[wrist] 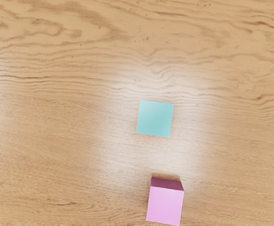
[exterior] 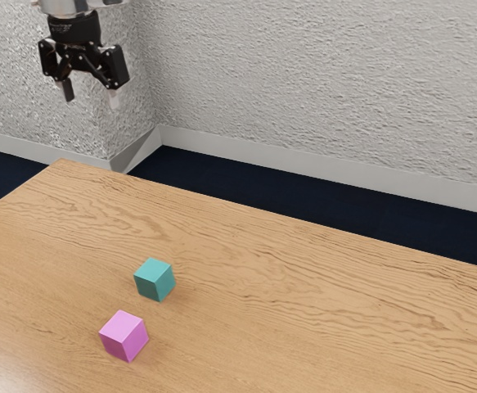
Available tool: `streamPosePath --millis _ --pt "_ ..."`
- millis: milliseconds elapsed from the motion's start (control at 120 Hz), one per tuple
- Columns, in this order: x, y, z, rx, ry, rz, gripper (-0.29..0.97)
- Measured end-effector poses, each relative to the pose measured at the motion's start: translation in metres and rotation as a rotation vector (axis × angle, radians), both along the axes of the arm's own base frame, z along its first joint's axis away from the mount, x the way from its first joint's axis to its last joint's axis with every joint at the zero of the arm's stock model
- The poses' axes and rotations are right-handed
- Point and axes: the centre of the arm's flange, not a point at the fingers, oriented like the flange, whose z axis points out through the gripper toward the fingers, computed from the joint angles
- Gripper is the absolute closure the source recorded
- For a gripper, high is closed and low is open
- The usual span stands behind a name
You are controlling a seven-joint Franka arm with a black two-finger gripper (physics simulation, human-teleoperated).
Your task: Pick up the blue block with one arm, and put the blue block on the pink block with one arm
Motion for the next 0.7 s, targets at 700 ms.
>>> streamPosePath --millis 700 --pt "-0.013 -0.051 -0.033 -0.010 -0.015 -0.066 0.00"
